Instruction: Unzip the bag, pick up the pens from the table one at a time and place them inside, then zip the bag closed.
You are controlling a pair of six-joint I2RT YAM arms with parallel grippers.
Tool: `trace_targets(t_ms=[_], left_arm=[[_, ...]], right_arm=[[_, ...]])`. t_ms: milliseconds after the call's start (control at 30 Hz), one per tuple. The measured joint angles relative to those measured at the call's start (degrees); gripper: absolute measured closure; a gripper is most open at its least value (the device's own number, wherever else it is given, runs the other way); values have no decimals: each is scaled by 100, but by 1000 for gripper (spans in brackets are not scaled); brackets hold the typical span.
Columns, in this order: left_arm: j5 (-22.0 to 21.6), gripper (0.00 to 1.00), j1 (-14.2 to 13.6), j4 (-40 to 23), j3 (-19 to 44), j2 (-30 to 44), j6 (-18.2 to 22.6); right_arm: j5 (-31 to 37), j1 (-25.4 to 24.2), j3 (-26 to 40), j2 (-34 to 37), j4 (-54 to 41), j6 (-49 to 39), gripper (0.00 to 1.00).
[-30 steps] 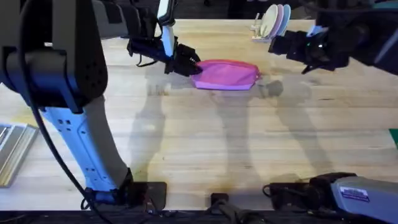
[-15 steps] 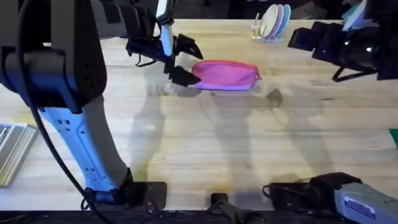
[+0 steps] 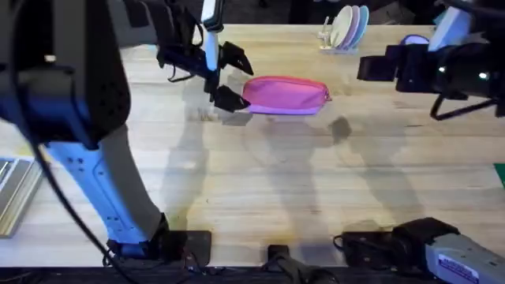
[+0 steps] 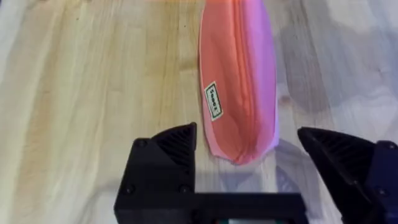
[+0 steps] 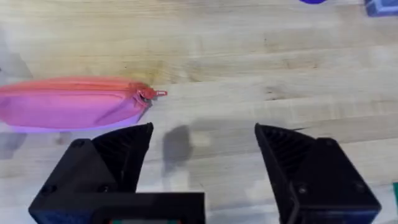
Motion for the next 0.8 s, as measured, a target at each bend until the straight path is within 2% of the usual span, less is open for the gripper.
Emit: trace_targets(t_ms=[133, 167, 400, 433, 733, 767, 800], left_arm=[[-370, 6, 0, -175, 0, -627, -46], [-608, 6, 0, -364, 0, -1156, -215], [-1203, 5, 0, -968, 2, -2045, -911], [-1484, 5, 0, -1106, 2, -2399, -1436], [-2566, 4, 0, -1649, 2, -3744, -3156], [-2837, 5, 0, -1724, 2, -4111, -3692], [-2917, 5, 0, -1726, 2, -4220, -3873]], right_arm=[[0, 0, 0, -304, -67, -189, 3], [0, 0, 0, -591, -143, -259, 4], [0, 0, 0, -1034, -420, -299, 4], [0, 0, 0, -1118, -621, -297, 4], [0, 0, 0, -1298, -971, -319, 4], [0, 0, 0, -1364, -1001, -321, 4], [0, 0, 0, -1384, -1001, -321, 3]])
